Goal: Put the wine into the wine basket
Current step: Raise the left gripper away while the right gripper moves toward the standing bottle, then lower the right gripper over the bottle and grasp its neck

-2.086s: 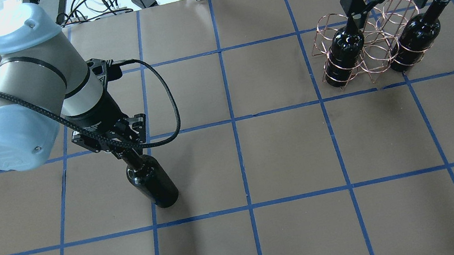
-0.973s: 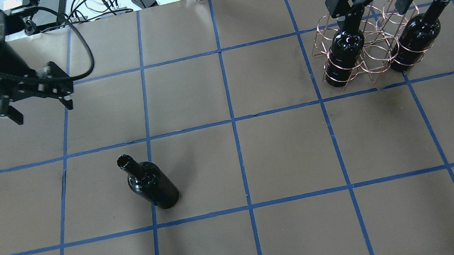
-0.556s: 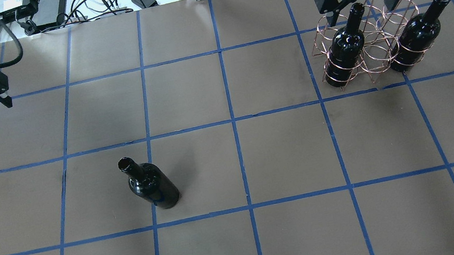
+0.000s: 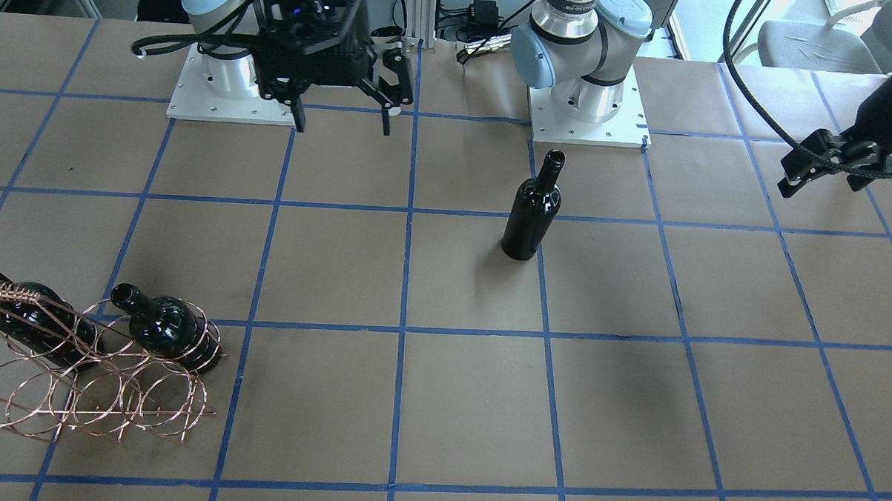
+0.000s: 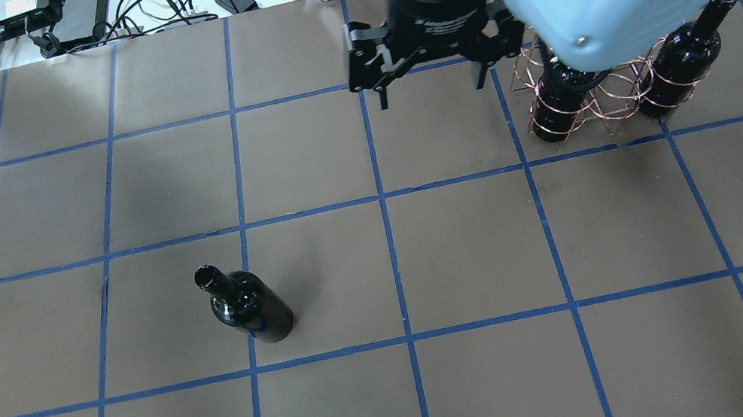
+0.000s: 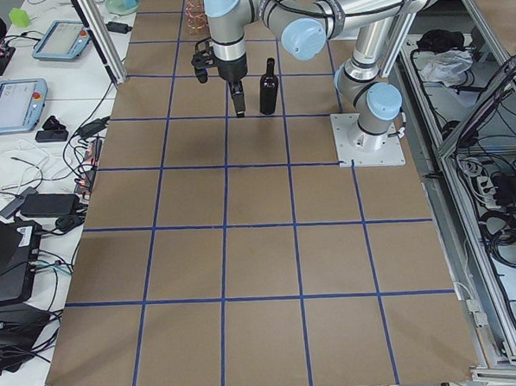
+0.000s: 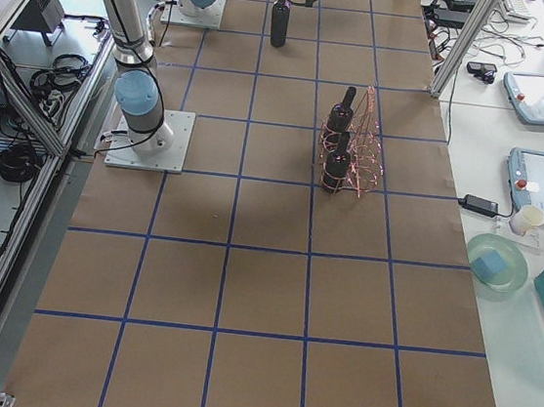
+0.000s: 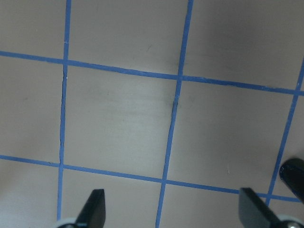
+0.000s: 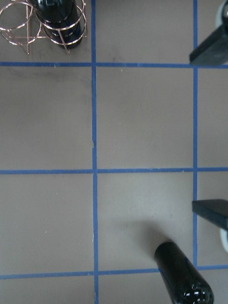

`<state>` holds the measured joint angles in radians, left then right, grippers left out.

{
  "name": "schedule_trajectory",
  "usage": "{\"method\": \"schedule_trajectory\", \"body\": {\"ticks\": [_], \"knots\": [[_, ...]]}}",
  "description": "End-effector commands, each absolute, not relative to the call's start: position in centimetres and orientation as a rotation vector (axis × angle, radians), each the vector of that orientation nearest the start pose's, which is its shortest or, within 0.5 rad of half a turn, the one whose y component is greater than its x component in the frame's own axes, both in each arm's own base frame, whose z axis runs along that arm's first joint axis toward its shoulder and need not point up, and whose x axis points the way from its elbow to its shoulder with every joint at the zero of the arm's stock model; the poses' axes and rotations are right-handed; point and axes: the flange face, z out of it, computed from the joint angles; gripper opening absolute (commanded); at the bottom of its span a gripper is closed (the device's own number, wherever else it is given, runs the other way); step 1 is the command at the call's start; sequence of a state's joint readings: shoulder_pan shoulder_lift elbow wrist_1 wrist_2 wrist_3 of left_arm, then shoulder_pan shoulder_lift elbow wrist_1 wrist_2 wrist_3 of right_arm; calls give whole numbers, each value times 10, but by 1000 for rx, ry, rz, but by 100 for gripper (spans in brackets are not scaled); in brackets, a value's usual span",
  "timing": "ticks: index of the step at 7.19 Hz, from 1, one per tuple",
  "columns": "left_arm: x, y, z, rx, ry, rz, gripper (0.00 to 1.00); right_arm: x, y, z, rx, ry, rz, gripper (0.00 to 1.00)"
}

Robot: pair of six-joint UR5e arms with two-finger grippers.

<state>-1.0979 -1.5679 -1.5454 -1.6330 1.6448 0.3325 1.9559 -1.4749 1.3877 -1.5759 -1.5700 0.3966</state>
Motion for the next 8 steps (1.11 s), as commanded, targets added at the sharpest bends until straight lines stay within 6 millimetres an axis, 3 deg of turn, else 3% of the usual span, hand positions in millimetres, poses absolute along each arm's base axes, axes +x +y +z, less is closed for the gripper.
{"method": "schedule_trajectory", "body": {"ticks": [1,2,3,5,7,8], "knots": [[107,-488,494,-206,3091,120,100,419,-416,508,72,3072,-133,100],[106,-488,493,-206,3092,127,100,448,-405,496,97,3036,-123,100],[106,-487,493,-206,3093,129,100,466,-406,480,172,3022,-122,100],[106,-487,492,-203,3094,134,100,524,-387,432,138,3037,-100,100],[103,-487,493,-203,3109,120,100,536,-385,424,188,3004,-114,99],[104,-487,492,-205,3111,123,100,547,-382,410,189,3015,-96,99]]}}
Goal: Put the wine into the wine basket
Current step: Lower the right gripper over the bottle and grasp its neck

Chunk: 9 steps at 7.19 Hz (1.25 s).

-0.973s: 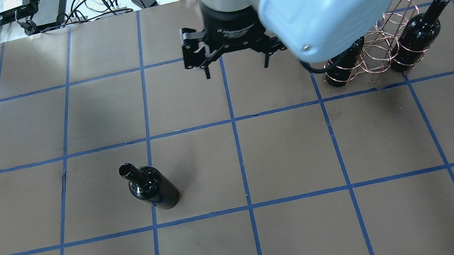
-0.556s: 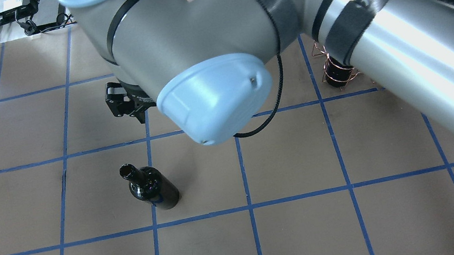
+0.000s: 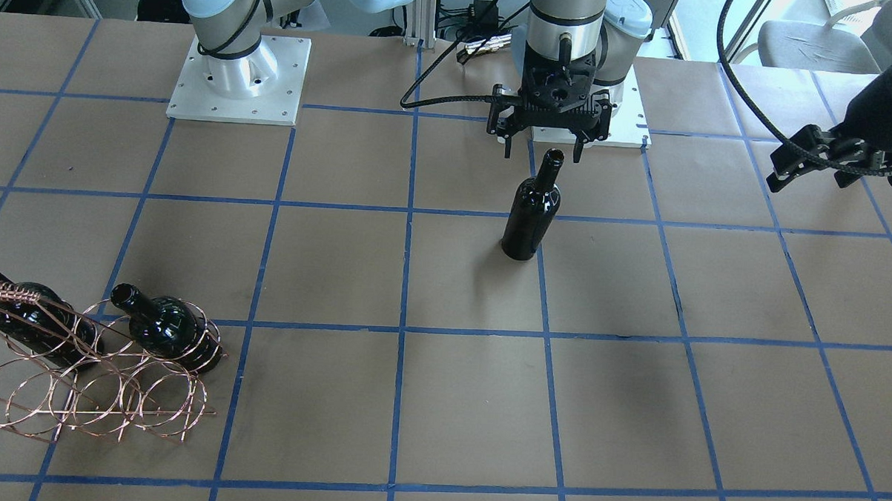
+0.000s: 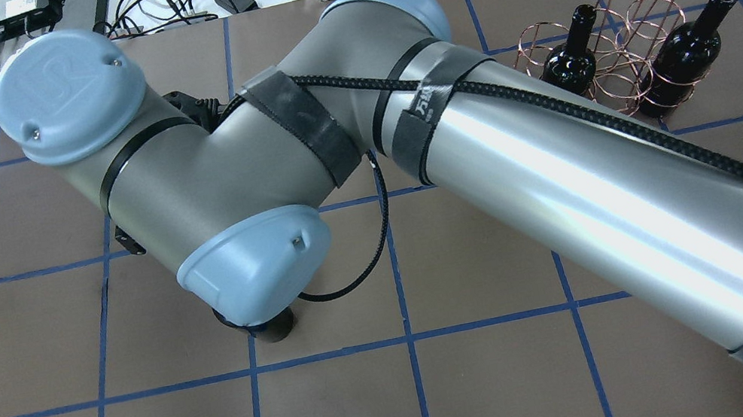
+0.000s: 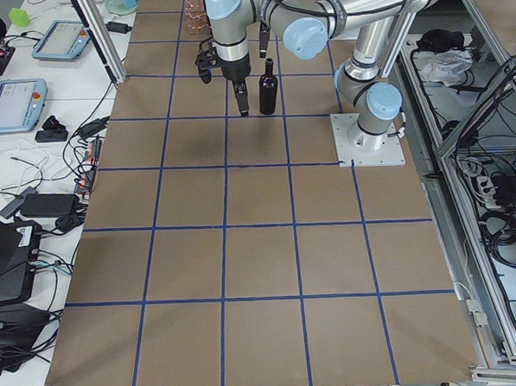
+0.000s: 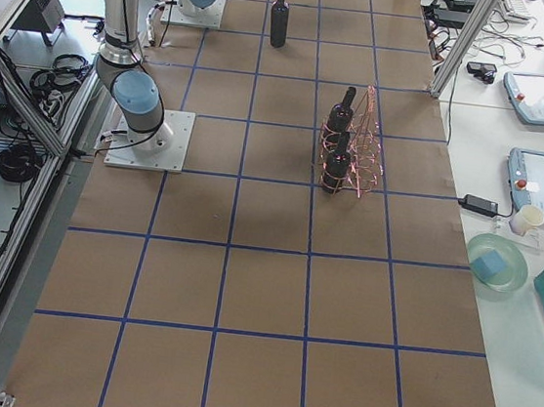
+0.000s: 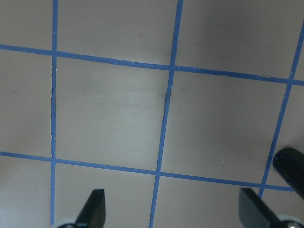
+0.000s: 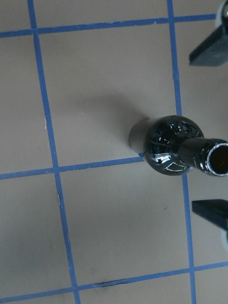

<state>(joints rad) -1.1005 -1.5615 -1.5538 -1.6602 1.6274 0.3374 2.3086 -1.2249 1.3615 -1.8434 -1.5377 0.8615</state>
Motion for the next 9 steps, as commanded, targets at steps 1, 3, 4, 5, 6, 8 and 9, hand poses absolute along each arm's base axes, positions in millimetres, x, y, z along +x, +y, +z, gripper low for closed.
{"method": "schedule_trajectory", "body": {"ticks": [1,3,4,5,6,8,9], "knots": [[103,-487,492,-203,3113,123,100,563,-370,393,186,3028,-78,99],[101,-486,494,-198,3113,125,100,561,-371,378,154,3060,-69,99],[93,-485,495,-184,3113,130,100,560,-370,376,138,3063,-67,99],[88,-486,495,-172,3110,131,100,560,-370,371,126,3070,-53,94],[86,-486,494,-167,3112,138,100,560,-370,370,116,3067,-54,89],[85,-484,494,-163,3108,150,100,561,-371,370,116,3061,-65,75],[85,-484,493,-166,3114,149,100,561,-371,371,116,3061,-69,68]]}}
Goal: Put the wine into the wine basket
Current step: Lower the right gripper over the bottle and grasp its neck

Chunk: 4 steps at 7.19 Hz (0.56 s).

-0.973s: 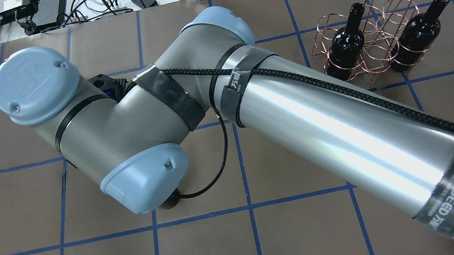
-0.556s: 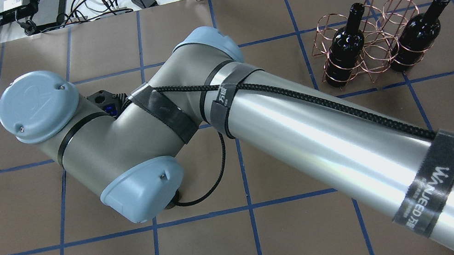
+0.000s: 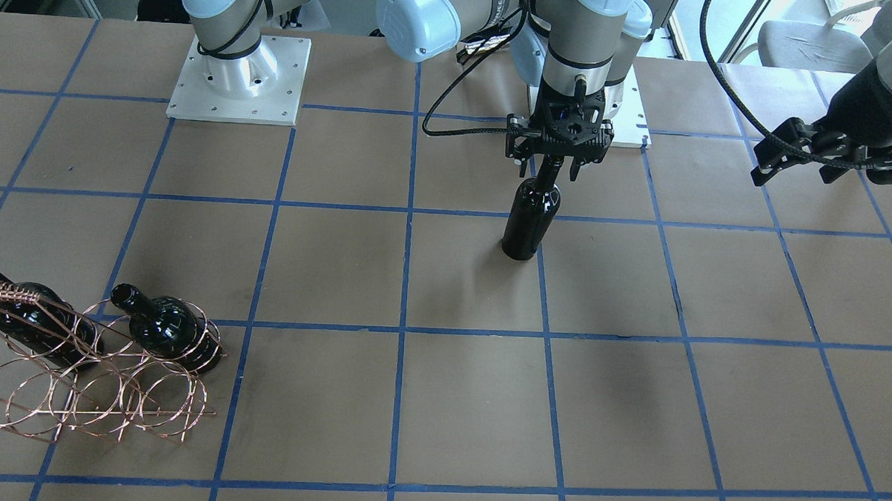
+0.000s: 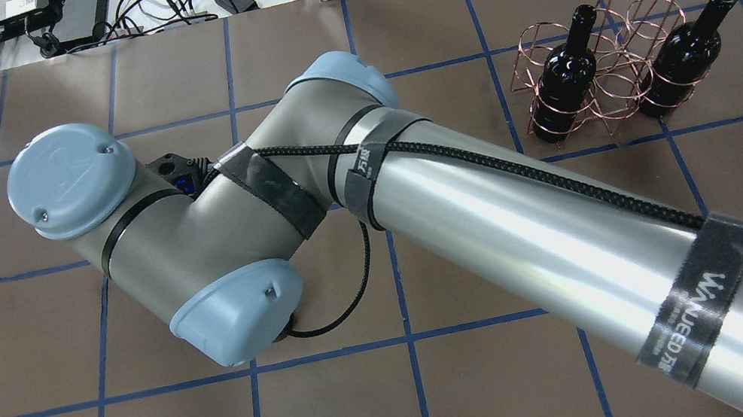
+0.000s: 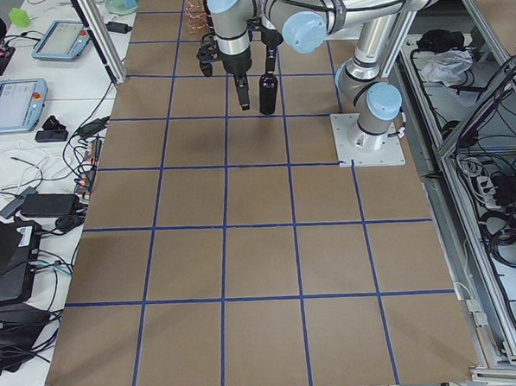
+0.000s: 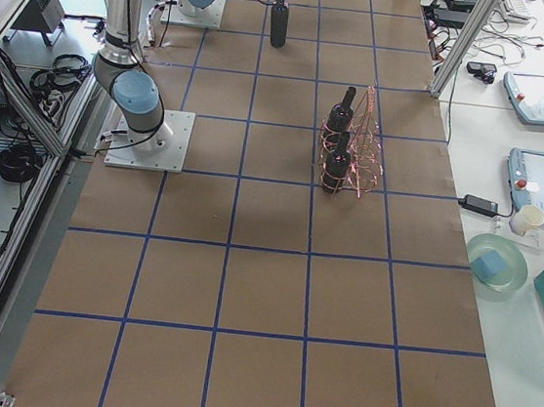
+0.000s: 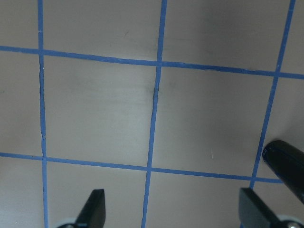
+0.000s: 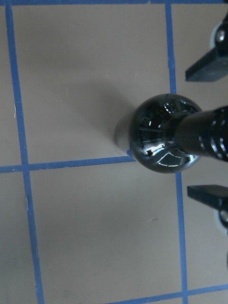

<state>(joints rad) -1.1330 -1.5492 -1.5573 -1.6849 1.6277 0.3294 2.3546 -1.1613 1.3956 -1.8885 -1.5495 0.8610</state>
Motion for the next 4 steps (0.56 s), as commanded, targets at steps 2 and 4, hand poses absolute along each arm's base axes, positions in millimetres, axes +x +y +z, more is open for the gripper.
{"method": "schedule_trajectory", "body": {"ticks": [2,4], "knots": [[84,-483,491,-161,3117,175,100,561,-371,372,116,3058,-67,49],[70,-485,492,-108,3109,174,100,561,-370,372,113,3056,-64,31]]}}
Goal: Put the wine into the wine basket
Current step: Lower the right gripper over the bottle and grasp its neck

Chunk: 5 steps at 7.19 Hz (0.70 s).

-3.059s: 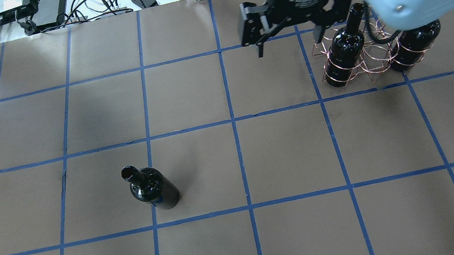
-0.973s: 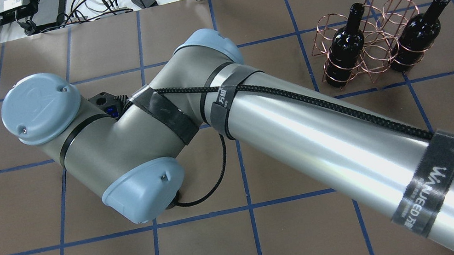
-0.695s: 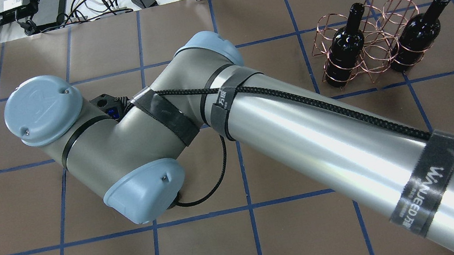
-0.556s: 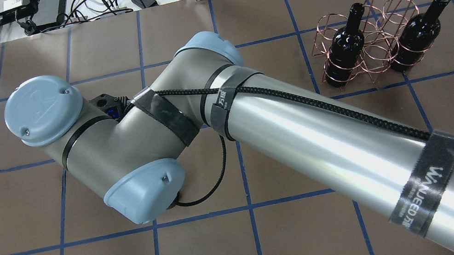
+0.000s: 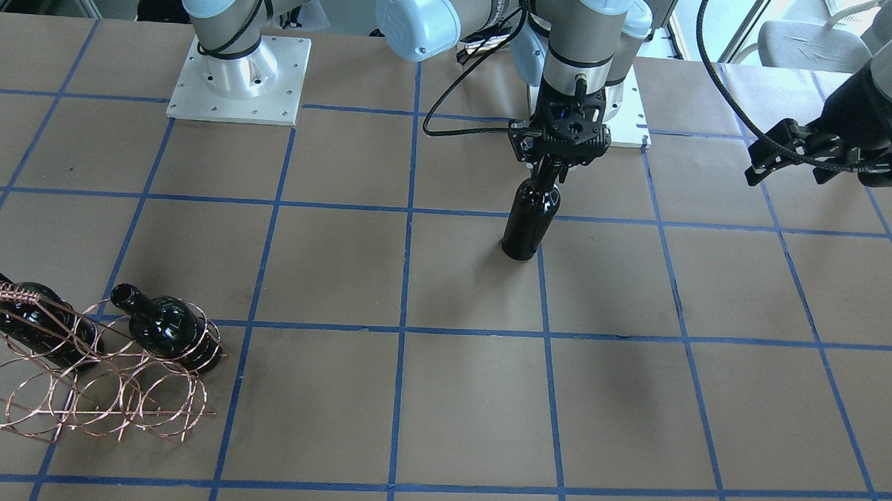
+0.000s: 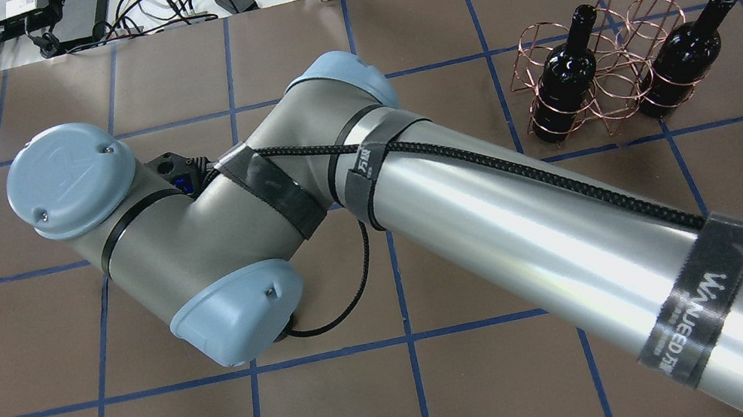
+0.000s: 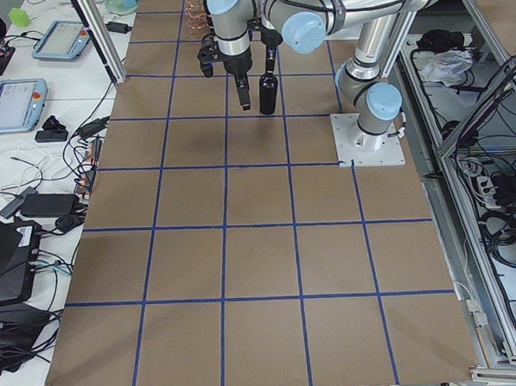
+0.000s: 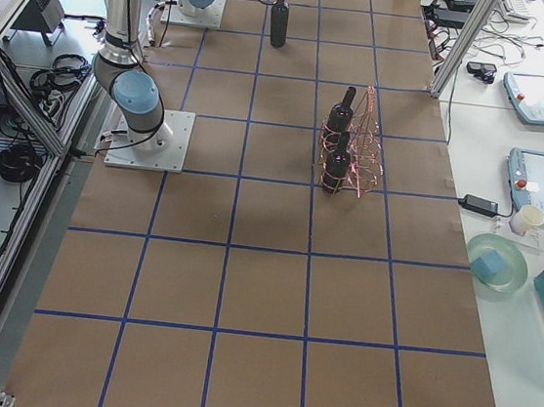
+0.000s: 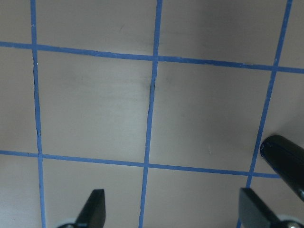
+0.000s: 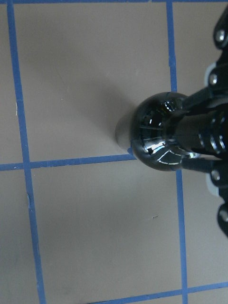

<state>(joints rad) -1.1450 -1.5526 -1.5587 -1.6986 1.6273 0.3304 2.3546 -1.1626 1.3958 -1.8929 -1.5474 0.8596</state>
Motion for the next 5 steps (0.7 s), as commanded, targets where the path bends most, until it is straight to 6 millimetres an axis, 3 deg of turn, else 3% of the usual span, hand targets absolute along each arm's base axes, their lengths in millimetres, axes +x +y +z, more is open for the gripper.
{"method": "schedule_trajectory", "body": {"ticks": [1,3,5], "knots": [[65,-486,491,-95,3107,172,100,561,-370,374,113,3051,-65,27],[63,-487,490,-86,3112,182,100,561,-371,375,112,3048,-65,19],[55,-489,490,-58,3112,177,100,545,-383,392,112,3035,-99,8]]}}
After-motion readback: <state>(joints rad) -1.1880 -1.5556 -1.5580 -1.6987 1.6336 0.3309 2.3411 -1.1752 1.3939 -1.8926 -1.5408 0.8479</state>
